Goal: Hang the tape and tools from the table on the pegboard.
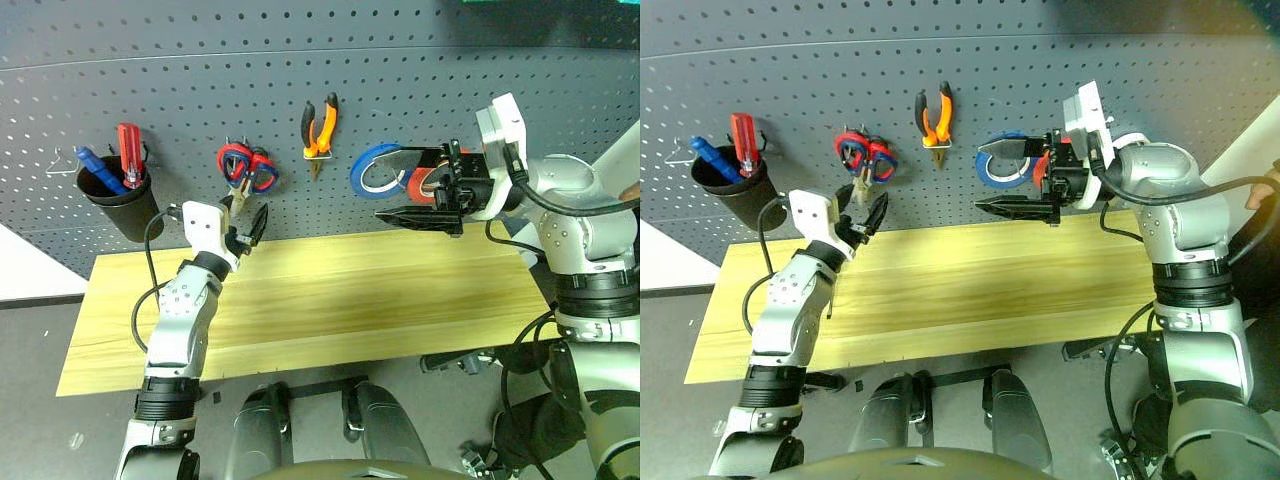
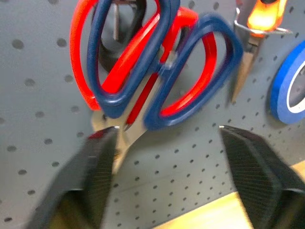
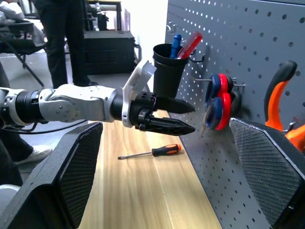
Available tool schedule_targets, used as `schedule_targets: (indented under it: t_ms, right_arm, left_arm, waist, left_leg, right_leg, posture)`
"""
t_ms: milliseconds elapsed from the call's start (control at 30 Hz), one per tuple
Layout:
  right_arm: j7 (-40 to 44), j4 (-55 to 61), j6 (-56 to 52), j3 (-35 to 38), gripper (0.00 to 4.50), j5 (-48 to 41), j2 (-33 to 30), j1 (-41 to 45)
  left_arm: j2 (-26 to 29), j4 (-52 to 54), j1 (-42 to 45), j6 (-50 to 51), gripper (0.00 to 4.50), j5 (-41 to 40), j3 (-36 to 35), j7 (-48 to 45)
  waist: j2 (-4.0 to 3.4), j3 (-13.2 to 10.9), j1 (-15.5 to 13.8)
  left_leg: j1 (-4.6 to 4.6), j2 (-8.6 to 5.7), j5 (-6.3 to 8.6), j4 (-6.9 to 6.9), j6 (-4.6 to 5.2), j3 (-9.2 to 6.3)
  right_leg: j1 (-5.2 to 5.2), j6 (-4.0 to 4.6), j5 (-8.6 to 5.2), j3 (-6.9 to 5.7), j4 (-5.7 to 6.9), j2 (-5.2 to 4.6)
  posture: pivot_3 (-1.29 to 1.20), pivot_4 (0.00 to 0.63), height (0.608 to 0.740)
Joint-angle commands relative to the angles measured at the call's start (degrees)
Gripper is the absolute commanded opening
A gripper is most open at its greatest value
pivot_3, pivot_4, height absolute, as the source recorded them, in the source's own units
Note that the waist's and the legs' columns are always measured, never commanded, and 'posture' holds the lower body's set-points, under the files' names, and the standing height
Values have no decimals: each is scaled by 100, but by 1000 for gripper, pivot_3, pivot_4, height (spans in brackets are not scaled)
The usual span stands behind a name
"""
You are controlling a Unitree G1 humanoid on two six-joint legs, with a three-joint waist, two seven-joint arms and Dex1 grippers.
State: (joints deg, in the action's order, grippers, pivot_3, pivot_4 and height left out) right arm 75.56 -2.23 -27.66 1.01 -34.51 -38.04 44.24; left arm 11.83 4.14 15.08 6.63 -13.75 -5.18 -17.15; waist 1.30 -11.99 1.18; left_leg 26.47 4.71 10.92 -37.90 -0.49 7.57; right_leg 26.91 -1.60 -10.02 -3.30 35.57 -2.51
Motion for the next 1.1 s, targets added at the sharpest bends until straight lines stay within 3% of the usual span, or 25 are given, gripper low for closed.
schedule_targets:
  t_ms: [33, 267, 467, 533, 567, 600, 633, 667, 700, 733, 833, 1100]
  right_arm:
    - [-49, 291, 52, 216, 4500, -106, -73, -55]
    - [-21, 641, -363, 112, 4500, -352, -100, -324]
    - [-48, 733, -664, -601, 4500, -51, 47, -423]
    - [-172, 594, -749, -870, 4500, 155, 142, -328]
    - [-230, 514, -800, -938, 4500, 159, 266, -272]
    - [-279, 443, -839, -1034, 4500, 189, 388, -226]
    - [-307, 393, -829, -1108, 4500, 237, 484, -210]
    - [-316, 363, -822, -1150, 4500, 276, 539, -203]
    - [-318, 320, -767, -1205, 4500, 338, 604, -207]
    - [-308, 281, -694, -1265, 4500, 413, 644, -214]
    - [-299, 98, -325, -1475, 4500, 751, 735, -202]
    - [-199, -481, 315, -1556, 4500, 1175, 1067, 6]
  left_arm:
    - [-24, 547, -160, -234, 4440, -348, -104, -250]
    - [342, 1841, -1441, 312, 4440, -779, -395, -380]
    - [575, 2306, -2311, 970, 4440, -884, -694, -124]
    - [665, 2302, -2377, 1195, 4440, -803, -708, -20]
    - [690, 2223, -2344, 1313, 4440, -841, -741, 9]
    - [710, 2121, -2275, 1497, 4440, -863, -787, 102]
    - [737, 2016, -2198, 1638, 4440, -825, -814, 212]
    - [754, 1963, -2145, 1751, 4440, -793, -826, 294]
    - [810, 1851, -2049, 1927, 4440, -665, -826, 440]
    - [840, 1763, -1954, 2129, 4440, -627, -845, 551]
    - [864, 1455, -1654, 2410, 4440, -660, -894, 630]
    - [932, 134, -620, 2482, 4440, -622, -1064, 702]
  waist:
    - [0, 0, -1]
    - [-2, 3, 9]
    - [-7, 8, -13]
    - [-20, 15, -5]
    - [-67, 46, 5]
    - [-73, 80, -32]
    - [-41, 97, -53]
    - [-21, 99, -78]
    - [-35, 98, -93]
    - [-38, 98, -116]
    - [-42, 96, -141]
    - [-45, 29, -202]
  left_leg:
    - [0, 0, 0, 0, 0, -1]
    - [-3, 5, 2, 1, 0, -1]
    - [-5, 12, 4, 3, -1, -10]
    - [2, 21, 5, 11, -1, -21]
    - [14, 40, 5, 31, -1, -25]
    - [57, 120, 5, 88, 0, -29]
    - [83, 183, -13, 145, 28, 35]
    - [53, 158, -49, 161, 53, 123]
    - [6, 68, -52, 157, 49, 126]
    - [-17, -4, -52, 163, 46, 79]
    - [-20, -20, -63, 144, 28, -45]
    - [-1, 17, -63, 83, 29, -13]
  right_leg:
    - [0, 0, 0, 0, 0, 0]
    - [-1, 1, -1, 1, 0, 3]
    - [0, -5, 1, -6, -21, -2]
    - [8, -8, 36, -22, -73, 2]
    - [-7, -10, 97, -31, -158, 26]
    - [-64, -7, 191, -35, -334, 106]
    - [-54, 52, 200, -98, -227, 50]
    - [-59, 20, -124, -178, 81, -74]
    - [-38, 19, -255, -151, 153, -116]
    - [-57, 28, -266, -153, 156, -127]
    - [-73, 40, -259, -177, 151, -103]
    - [-76, 25, -245, -207, 145, -126]
  posture:
    - [-59, 136, 740]
    - [-26, 145, 740]
    - [2, 149, 740]
    - [11, 149, 740]
    - [22, 148, 740]
    - [26, 149, 740]
    - [29, 150, 740]
    - [32, 150, 740]
    - [36, 153, 740]
    - [41, 159, 740]
    - [51, 180, 740]
    - [48, 251, 740]
